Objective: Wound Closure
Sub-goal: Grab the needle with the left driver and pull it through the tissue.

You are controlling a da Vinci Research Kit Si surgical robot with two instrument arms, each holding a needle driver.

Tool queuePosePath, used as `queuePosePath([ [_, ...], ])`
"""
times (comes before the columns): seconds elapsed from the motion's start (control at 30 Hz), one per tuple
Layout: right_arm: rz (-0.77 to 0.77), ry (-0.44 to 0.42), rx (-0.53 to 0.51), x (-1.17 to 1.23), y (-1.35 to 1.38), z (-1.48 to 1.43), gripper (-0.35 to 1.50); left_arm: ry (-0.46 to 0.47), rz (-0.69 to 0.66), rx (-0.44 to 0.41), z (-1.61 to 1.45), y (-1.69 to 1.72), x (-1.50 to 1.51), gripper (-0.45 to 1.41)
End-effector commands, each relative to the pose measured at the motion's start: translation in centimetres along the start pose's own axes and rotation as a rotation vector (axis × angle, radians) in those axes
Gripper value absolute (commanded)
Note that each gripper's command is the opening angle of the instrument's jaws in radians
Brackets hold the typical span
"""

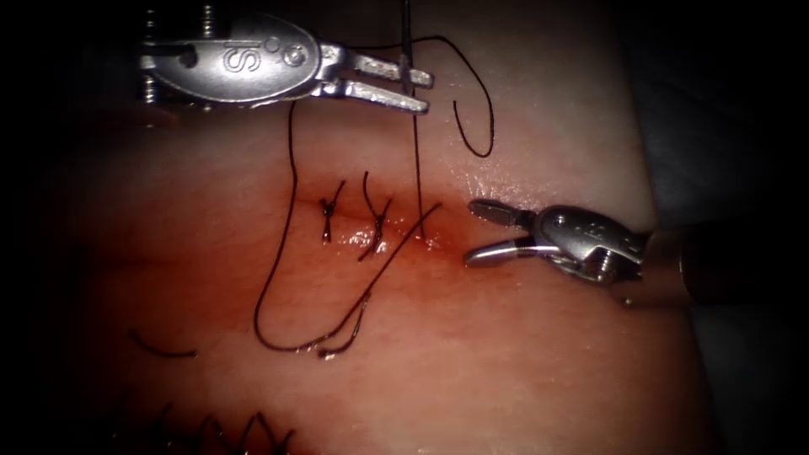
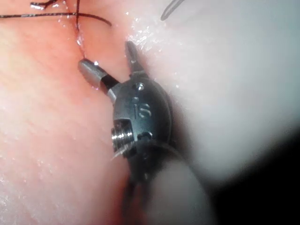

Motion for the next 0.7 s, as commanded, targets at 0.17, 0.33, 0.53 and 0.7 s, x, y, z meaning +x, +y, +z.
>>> queuePosePath([
  [0.17, -0.002, 0.001, 0.001, -0.01, 0.0, 0.1, 1.33, -0.004, 0.018, 0.006, 0.05, -0.12, 0.11, -0.45],
  [0.33, 0.064, -0.002, 0.005, 0.05, 0.0, 0.07, 1.33, -0.027, 0.037, 0.014, 0.17, 0.06, -0.04, -0.45],
  [0.53, 0.168, 0.02, 0.017, 0.23, -0.03, -0.04, 1.31, -0.066, 0.075, 0.038, 0.39, 0.44, -0.49, -0.45],
  [0.7, 0.292, 0.065, 0.038, 0.44, -0.1, -0.17, 1.21, -0.096, 0.105, 0.056, 0.54, 0.77, -0.83, -0.45],
])
